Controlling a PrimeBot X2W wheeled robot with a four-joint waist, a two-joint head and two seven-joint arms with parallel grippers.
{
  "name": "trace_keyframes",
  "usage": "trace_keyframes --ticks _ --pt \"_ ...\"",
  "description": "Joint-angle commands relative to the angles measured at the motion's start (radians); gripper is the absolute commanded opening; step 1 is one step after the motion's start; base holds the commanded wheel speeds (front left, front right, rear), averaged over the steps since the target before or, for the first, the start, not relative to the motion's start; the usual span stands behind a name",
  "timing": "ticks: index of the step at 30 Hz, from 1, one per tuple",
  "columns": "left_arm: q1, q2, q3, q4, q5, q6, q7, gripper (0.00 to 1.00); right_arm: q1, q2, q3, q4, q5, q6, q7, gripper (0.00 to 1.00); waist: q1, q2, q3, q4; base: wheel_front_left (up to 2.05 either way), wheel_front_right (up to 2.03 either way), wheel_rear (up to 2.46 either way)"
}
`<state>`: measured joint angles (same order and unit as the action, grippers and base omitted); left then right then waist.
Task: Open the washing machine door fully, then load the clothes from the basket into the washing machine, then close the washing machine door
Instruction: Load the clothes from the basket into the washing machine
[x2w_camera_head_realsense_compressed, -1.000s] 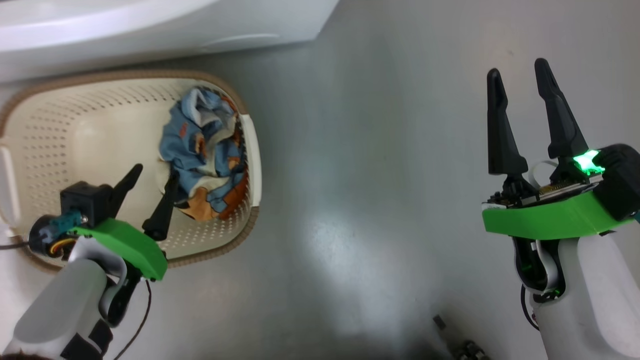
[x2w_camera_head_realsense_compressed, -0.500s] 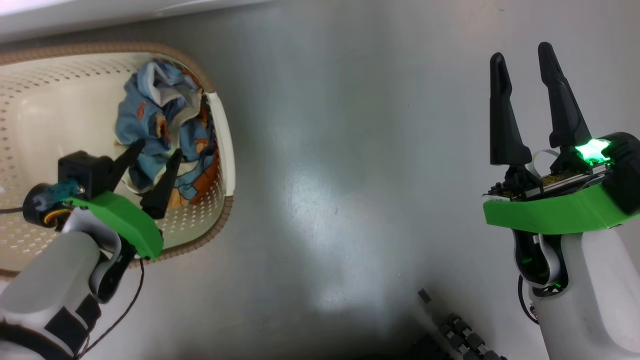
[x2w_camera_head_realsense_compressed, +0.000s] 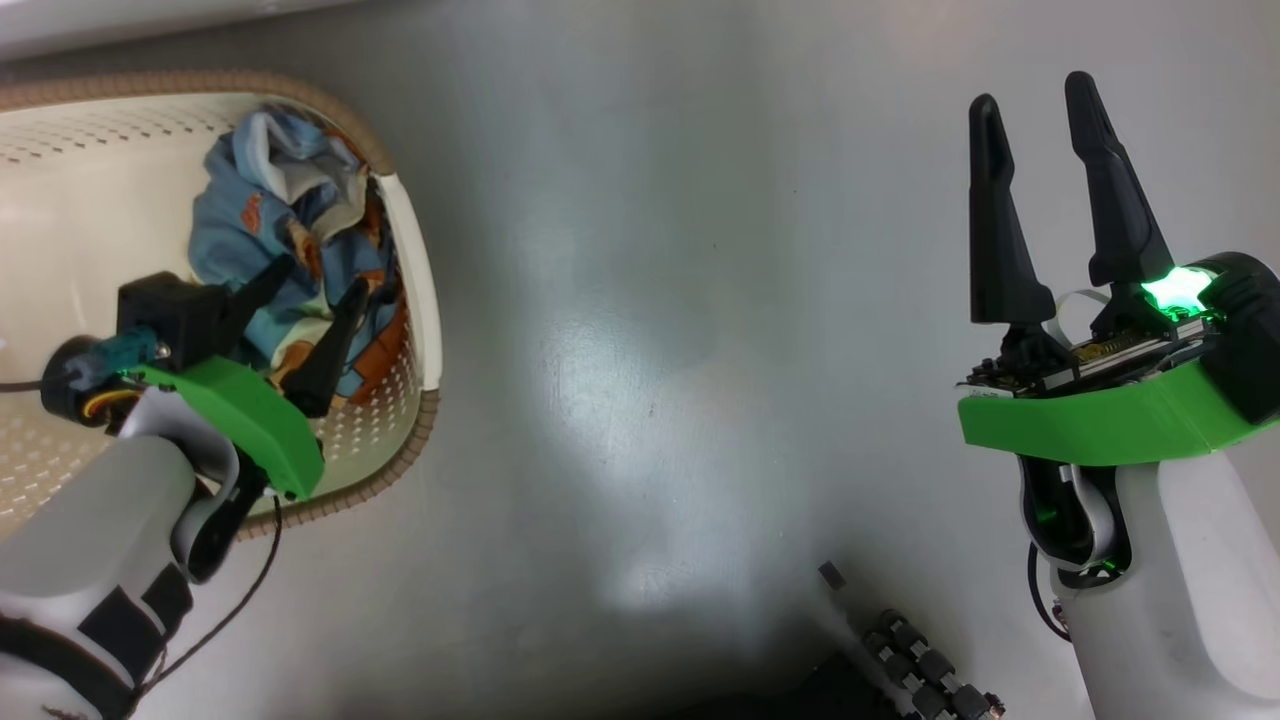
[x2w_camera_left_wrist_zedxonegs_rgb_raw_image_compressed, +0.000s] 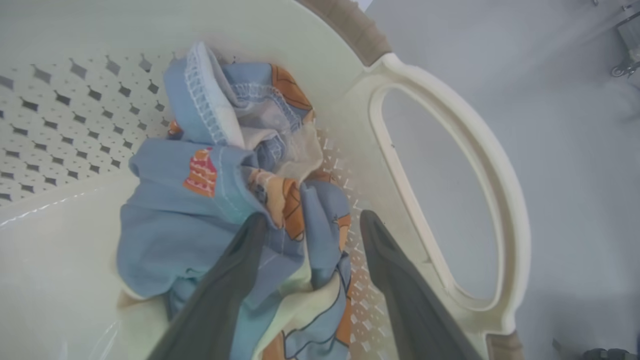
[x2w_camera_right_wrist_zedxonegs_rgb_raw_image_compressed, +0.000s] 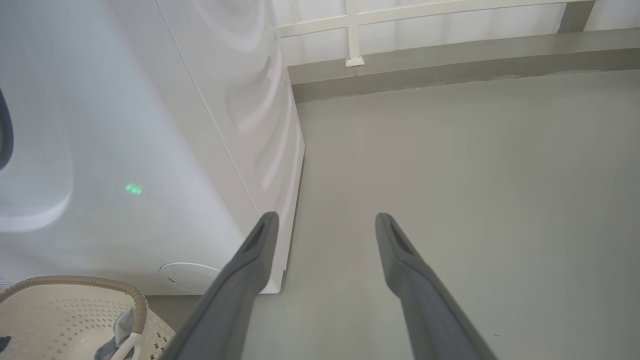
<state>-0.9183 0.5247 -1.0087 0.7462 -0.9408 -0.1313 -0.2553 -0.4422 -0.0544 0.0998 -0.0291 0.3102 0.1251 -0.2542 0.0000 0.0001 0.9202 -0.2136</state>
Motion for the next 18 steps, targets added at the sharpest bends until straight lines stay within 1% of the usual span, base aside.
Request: trace_keyframes --ticks 1,5,13,14,15,16,17,18 --pt "-0.001 0.038 0.017 -0.002 -0.001 0.001 -0.006 1.00 0.023 0.004 0.023 -0.026 0.013 0.006 -0.008 1.00 0.0000 -0.0001 0.004 -0.003 0.00 0.00 0.00" --pt "-0.026 0.039 -0.006 0.040 0.000 0.001 -0.006 1.00 0.022 0.004 0.030 -0.032 0.017 0.006 -0.008 1.00 0.0000 -0.0001 0.015 -0.012 0.00 0.00 0.00" --pt "-0.069 0.035 -0.008 0.113 0.009 0.001 -0.006 1.00 0.025 0.004 0.041 -0.040 0.021 0.006 -0.008 1.00 0.0000 -0.0001 0.031 -0.024 0.00 0.00 0.00" --pt "-0.071 0.035 -0.009 0.119 0.010 0.001 -0.006 0.79 0.025 0.004 0.042 -0.041 0.022 0.006 -0.008 1.00 0.0000 -0.0001 0.032 -0.025 0.00 0.00 0.00" --pt "-0.074 0.035 -0.009 0.126 0.011 0.001 -0.006 0.49 0.025 0.004 0.042 -0.041 0.022 0.006 -0.008 1.00 0.0000 -0.0001 0.032 -0.026 0.00 0.00 0.00" --pt "-0.077 0.036 -0.008 0.132 0.012 0.001 -0.006 0.29 0.024 0.004 0.044 -0.040 0.023 0.006 -0.008 1.00 0.0000 -0.0001 0.032 -0.027 0.00 0.00 0.00" --pt "-0.079 0.035 -0.006 0.137 0.013 0.001 -0.006 0.11 0.025 0.004 0.045 -0.040 0.023 0.006 -0.008 1.00 0.0000 -0.0001 0.032 -0.028 0.00 0.00 0.00" --pt "-0.080 0.034 -0.004 0.140 0.013 0.001 -0.006 0.00 0.025 0.004 0.046 -0.039 0.023 0.006 -0.008 1.00 0.0000 -0.0001 0.031 -0.029 0.00 0.00 0.00"
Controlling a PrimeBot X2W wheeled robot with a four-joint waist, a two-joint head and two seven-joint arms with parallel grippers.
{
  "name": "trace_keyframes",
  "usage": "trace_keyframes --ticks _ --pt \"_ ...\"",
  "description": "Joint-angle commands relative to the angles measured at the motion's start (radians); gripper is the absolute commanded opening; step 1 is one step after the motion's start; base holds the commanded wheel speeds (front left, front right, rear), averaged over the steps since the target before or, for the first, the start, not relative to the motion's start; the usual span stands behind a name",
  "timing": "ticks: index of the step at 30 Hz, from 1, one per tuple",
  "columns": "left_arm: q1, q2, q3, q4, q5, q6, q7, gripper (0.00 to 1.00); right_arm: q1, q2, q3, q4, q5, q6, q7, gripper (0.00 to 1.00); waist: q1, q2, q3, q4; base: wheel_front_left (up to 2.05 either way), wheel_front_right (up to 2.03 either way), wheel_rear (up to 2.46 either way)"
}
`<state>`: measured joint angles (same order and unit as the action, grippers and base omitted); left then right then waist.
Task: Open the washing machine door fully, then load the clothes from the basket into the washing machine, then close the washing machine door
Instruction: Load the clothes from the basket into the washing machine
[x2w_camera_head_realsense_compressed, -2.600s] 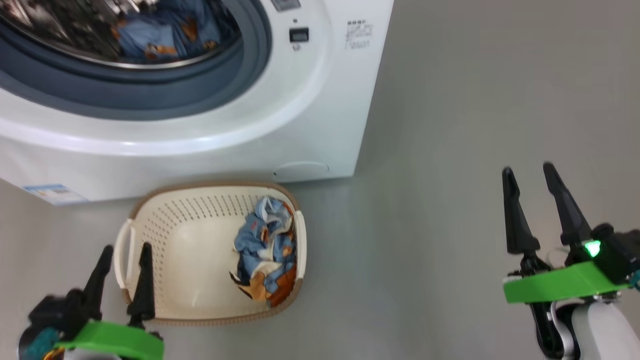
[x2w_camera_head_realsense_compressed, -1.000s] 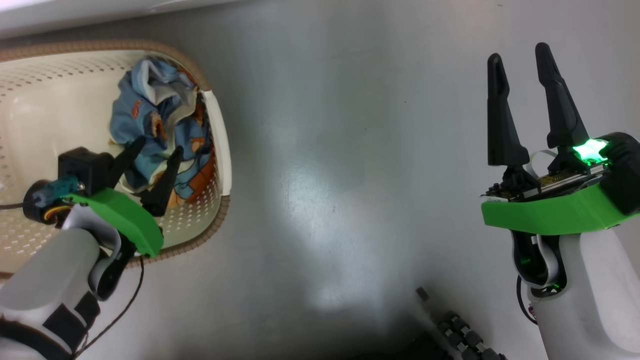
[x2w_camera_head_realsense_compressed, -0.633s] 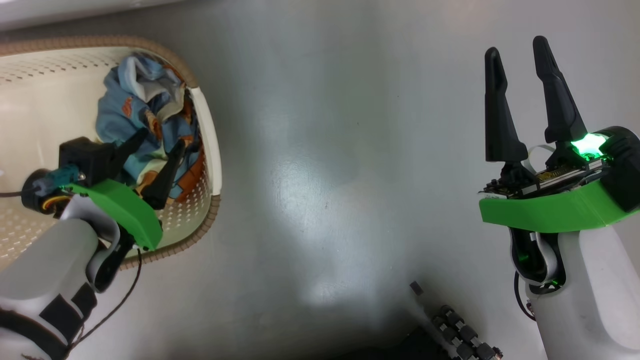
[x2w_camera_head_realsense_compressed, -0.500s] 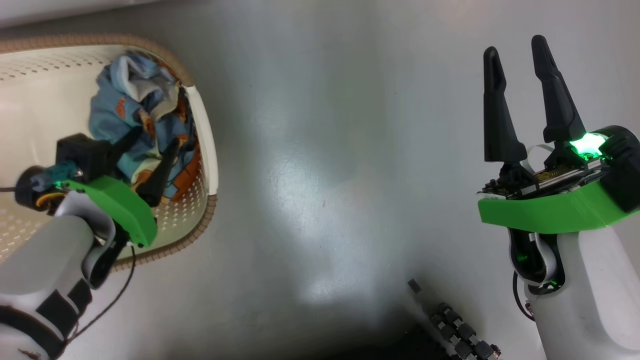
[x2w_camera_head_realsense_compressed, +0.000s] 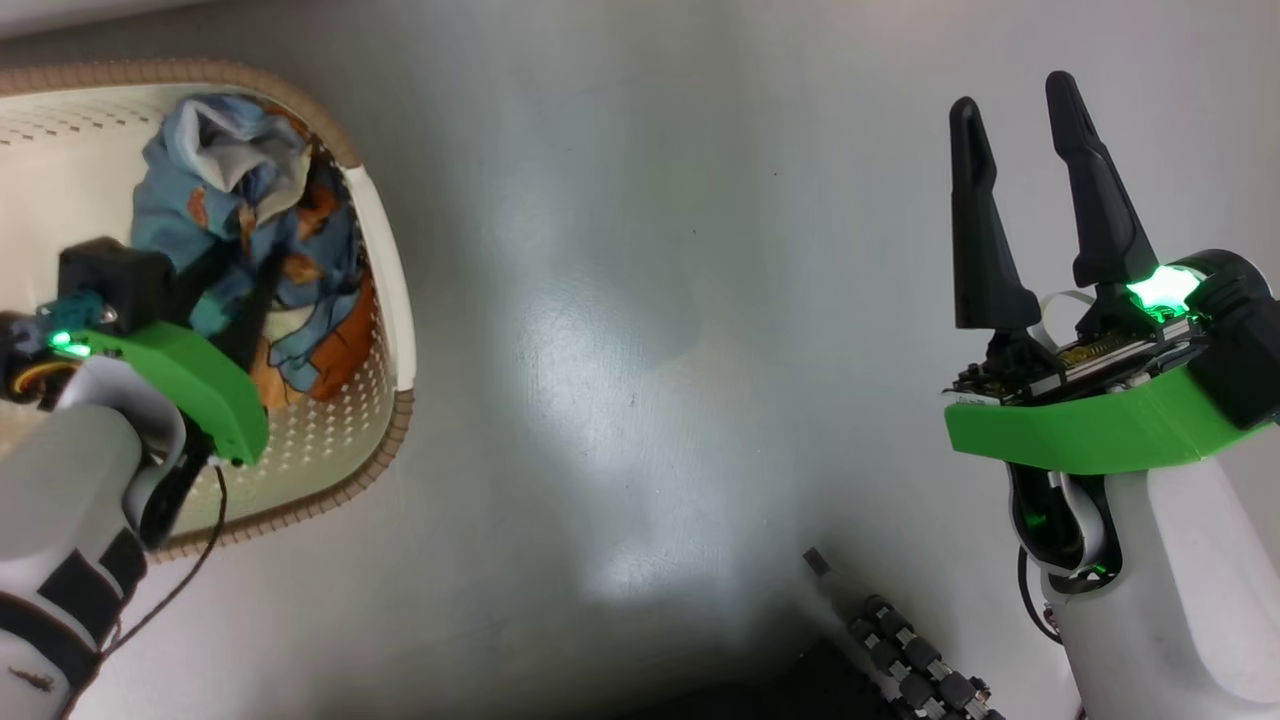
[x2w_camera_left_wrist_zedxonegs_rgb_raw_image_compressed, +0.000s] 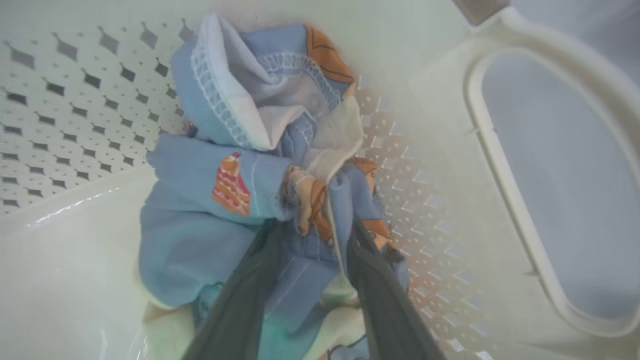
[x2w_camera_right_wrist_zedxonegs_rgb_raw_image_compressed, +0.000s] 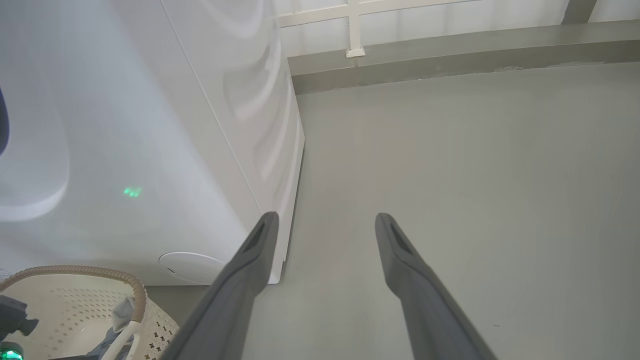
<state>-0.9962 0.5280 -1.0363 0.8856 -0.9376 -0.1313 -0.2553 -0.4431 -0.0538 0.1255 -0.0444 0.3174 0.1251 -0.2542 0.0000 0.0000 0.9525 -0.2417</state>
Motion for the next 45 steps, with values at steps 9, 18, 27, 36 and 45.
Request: trace_keyframes --ticks 9,18,27,36,45 --pt "0.005 0.010 0.062 0.015 0.000 0.001 -0.006 0.00 0.024 0.004 0.009 -0.019 0.009 0.006 -0.008 1.00 0.0000 0.0000 -0.045 0.015 0.00 0.00 0.00" --pt "0.084 -0.016 0.201 -0.016 0.022 0.001 -0.006 0.00 0.021 0.004 -0.006 0.001 -0.008 0.006 -0.008 1.00 0.0000 0.0000 -0.158 0.058 0.00 0.00 0.00" --pt "0.248 -0.070 0.402 -0.119 0.126 0.001 -0.006 0.00 0.057 0.004 -0.025 0.043 -0.034 0.006 -0.008 1.00 0.0000 0.0000 -0.318 0.127 0.00 0.00 0.00" --pt "0.395 -0.128 0.577 -0.231 0.247 0.001 -0.006 0.00 0.114 0.004 -0.054 0.083 -0.055 0.006 -0.008 1.00 0.0000 0.0000 -0.454 0.189 0.00 0.00 0.00" --pt "0.523 -0.158 0.714 -0.355 0.358 0.001 -0.006 0.00 0.194 -0.003 -0.071 0.117 -0.070 0.006 -0.008 1.00 0.0000 0.0000 -0.577 0.223 0.00 0.00 0.00"
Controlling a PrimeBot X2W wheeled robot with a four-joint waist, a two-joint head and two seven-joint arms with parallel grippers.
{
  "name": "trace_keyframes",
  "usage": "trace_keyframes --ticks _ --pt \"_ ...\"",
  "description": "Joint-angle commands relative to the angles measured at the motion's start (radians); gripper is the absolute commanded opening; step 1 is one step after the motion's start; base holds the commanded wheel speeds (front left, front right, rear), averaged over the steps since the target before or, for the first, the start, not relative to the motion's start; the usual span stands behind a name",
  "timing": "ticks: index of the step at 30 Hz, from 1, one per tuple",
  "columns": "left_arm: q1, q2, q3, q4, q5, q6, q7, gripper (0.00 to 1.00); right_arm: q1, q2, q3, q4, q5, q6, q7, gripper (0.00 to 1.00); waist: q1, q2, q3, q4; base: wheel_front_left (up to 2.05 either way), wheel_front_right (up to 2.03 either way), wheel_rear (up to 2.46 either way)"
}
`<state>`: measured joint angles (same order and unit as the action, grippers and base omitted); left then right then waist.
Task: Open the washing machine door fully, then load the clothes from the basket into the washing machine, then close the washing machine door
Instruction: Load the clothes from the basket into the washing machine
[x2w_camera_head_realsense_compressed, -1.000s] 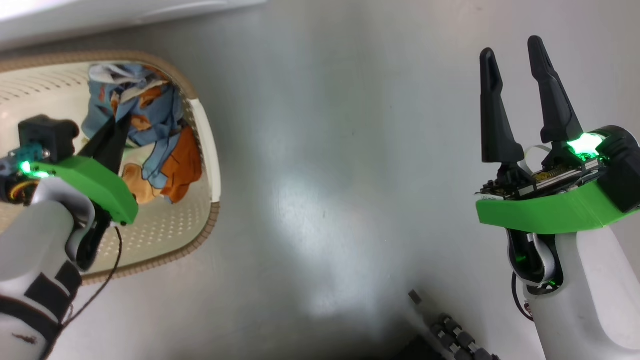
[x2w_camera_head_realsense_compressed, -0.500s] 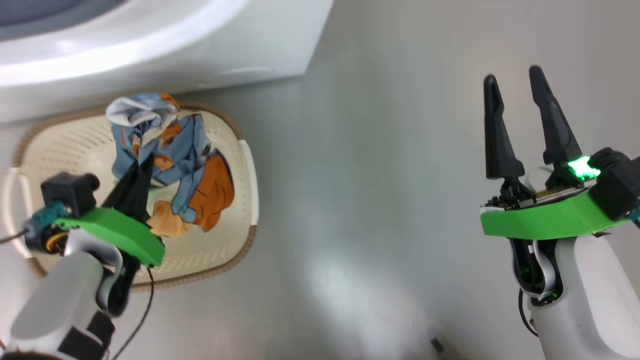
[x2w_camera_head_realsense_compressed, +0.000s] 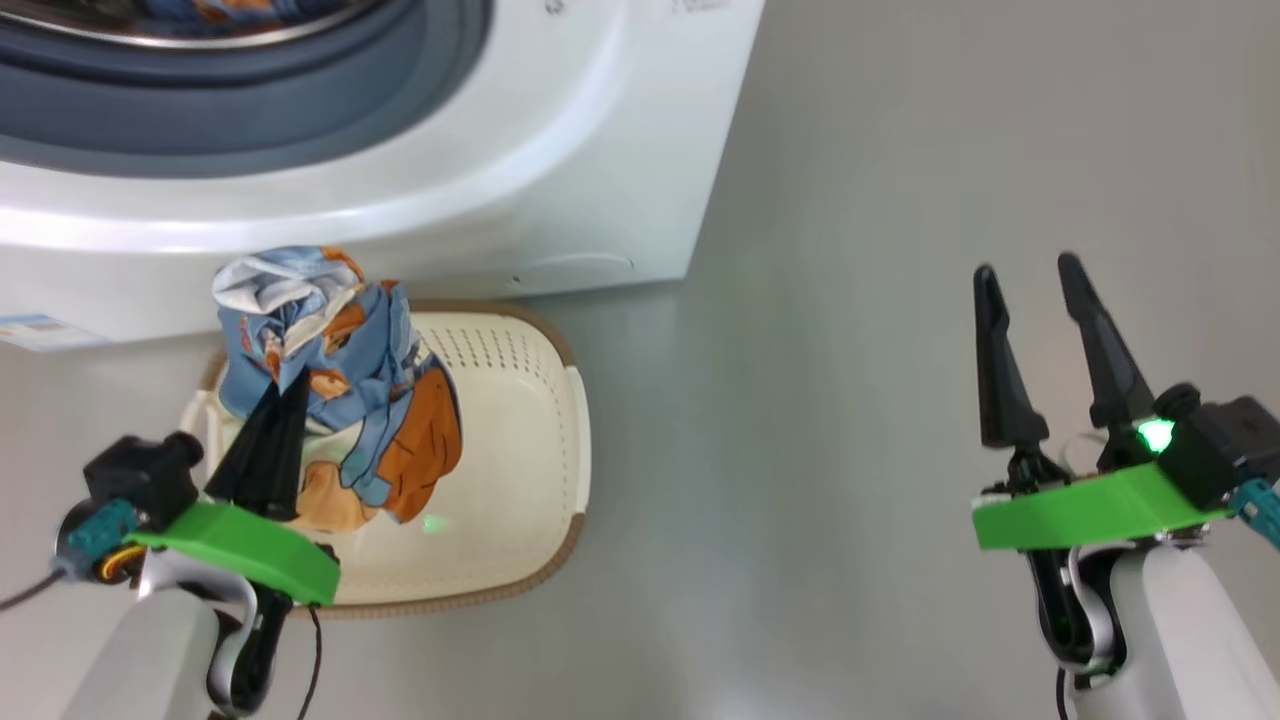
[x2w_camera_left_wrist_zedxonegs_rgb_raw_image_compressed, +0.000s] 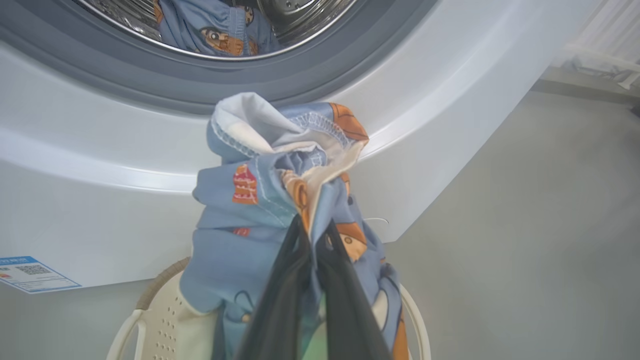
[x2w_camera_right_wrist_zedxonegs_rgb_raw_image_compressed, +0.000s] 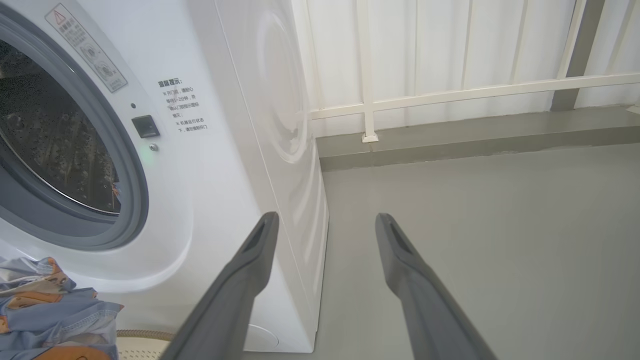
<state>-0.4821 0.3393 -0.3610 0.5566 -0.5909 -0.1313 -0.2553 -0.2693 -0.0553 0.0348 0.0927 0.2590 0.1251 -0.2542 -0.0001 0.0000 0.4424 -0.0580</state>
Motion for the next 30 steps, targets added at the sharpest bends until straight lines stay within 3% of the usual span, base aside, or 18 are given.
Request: trace_keyframes --ticks 1,15,30 --pt "0.022 0.028 0.052 -0.042 0.024 0.001 -0.006 0.00 0.029 -0.006 0.018 -0.017 -0.010 0.006 -0.008 1.00 0.0001 0.0000 -0.079 0.042 0.00 0.00 0.00" --pt "0.216 -0.029 0.215 -0.284 0.158 0.001 -0.006 0.00 0.140 -0.051 0.003 0.009 0.012 0.006 -0.008 1.00 0.0001 0.0000 -0.218 0.087 0.00 0.00 0.00" --pt "0.398 -0.064 0.325 -0.457 0.212 0.001 -0.006 0.00 0.188 -0.066 -0.004 0.000 0.024 0.006 -0.008 1.00 0.0001 0.0000 -0.262 0.106 0.00 0.00 0.00"
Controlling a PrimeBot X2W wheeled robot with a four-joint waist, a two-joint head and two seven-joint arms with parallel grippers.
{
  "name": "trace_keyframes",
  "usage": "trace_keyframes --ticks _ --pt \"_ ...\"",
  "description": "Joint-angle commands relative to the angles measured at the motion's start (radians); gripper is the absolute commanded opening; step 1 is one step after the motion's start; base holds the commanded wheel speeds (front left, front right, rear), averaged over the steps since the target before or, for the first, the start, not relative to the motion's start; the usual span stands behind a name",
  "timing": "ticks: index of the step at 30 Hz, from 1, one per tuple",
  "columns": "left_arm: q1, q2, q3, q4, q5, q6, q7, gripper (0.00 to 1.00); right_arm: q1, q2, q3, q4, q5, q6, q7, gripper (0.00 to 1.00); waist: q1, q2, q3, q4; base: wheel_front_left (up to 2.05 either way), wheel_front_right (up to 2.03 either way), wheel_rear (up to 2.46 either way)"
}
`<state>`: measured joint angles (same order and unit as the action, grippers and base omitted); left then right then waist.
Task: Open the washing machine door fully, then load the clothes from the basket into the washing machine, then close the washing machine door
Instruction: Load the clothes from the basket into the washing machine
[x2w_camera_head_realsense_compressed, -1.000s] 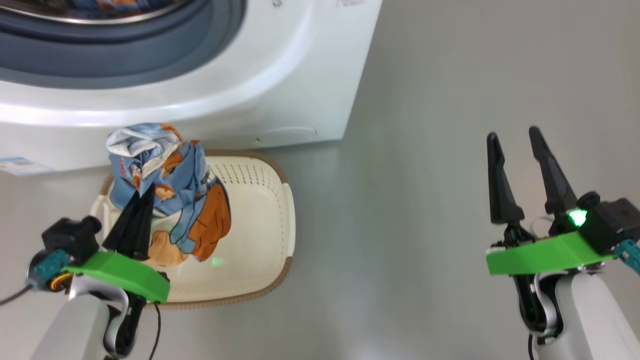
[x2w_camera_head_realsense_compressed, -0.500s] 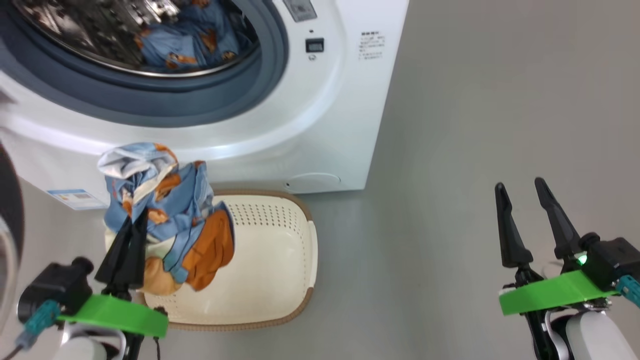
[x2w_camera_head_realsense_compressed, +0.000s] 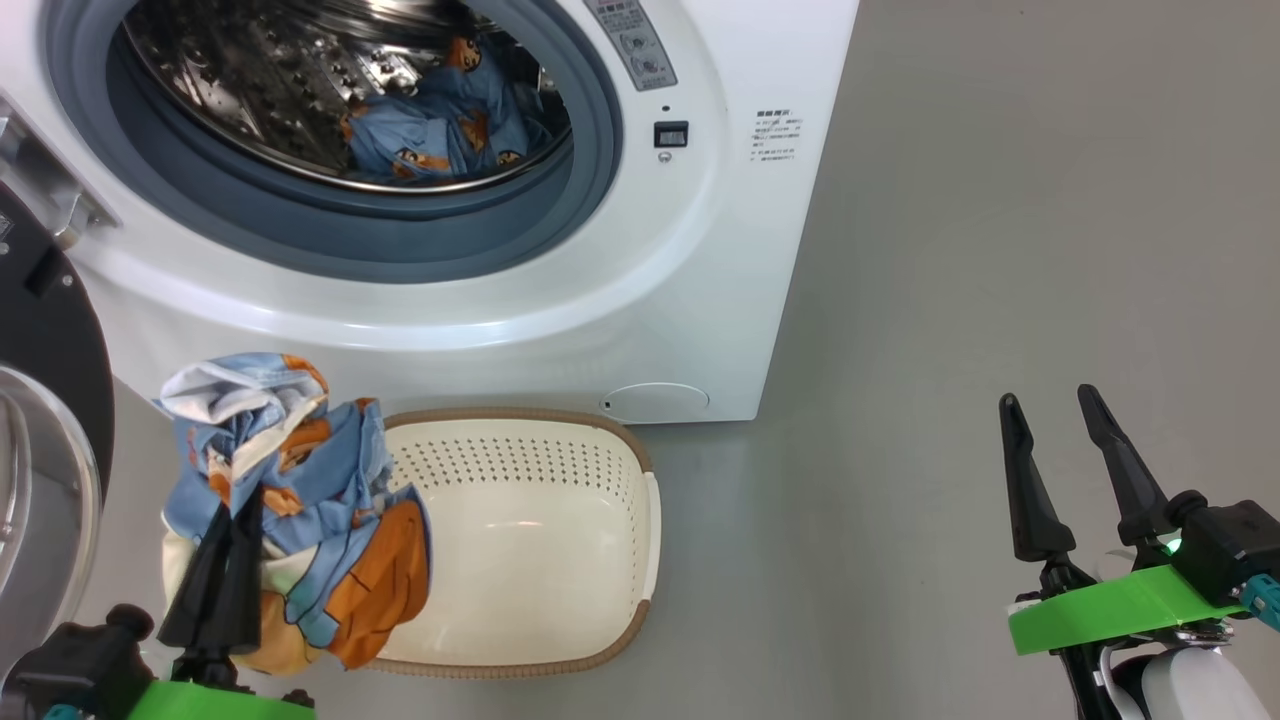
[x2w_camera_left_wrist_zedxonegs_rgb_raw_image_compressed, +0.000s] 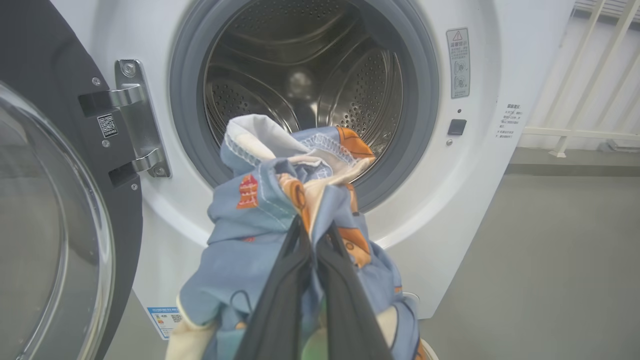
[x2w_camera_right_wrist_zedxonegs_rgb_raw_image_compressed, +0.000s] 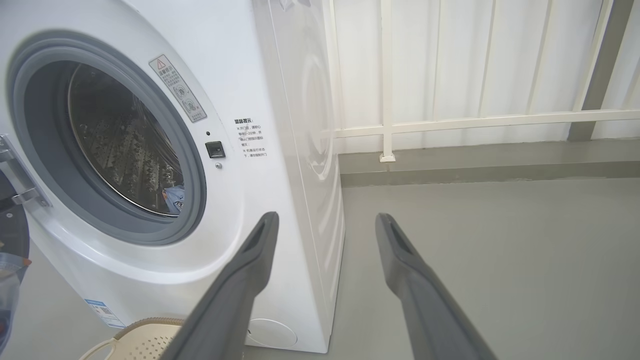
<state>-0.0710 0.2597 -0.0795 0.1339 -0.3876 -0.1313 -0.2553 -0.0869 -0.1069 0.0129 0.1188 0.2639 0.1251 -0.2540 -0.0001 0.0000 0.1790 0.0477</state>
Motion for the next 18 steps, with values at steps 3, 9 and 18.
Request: trace_keyframes --ticks 3,9,18 --pt "-0.008 0.009 0.054 -0.041 0.006 0.001 -0.006 0.00 0.007 -0.016 0.020 -0.031 0.018 0.006 -0.008 1.00 0.0001 0.0000 0.007 0.000 0.00 0.00 0.00" --pt "-0.022 0.008 0.065 -0.048 -0.008 0.001 -0.006 0.00 0.000 -0.011 0.028 -0.036 0.015 0.006 -0.008 1.00 0.0001 0.0000 0.034 -0.015 0.00 0.00 0.00" --pt "-0.183 0.044 0.091 -0.034 -0.030 0.001 -0.006 0.00 -0.051 0.014 0.036 -0.049 -0.002 0.006 -0.008 1.00 0.0001 0.0000 0.157 -0.040 0.00 0.00 0.00"
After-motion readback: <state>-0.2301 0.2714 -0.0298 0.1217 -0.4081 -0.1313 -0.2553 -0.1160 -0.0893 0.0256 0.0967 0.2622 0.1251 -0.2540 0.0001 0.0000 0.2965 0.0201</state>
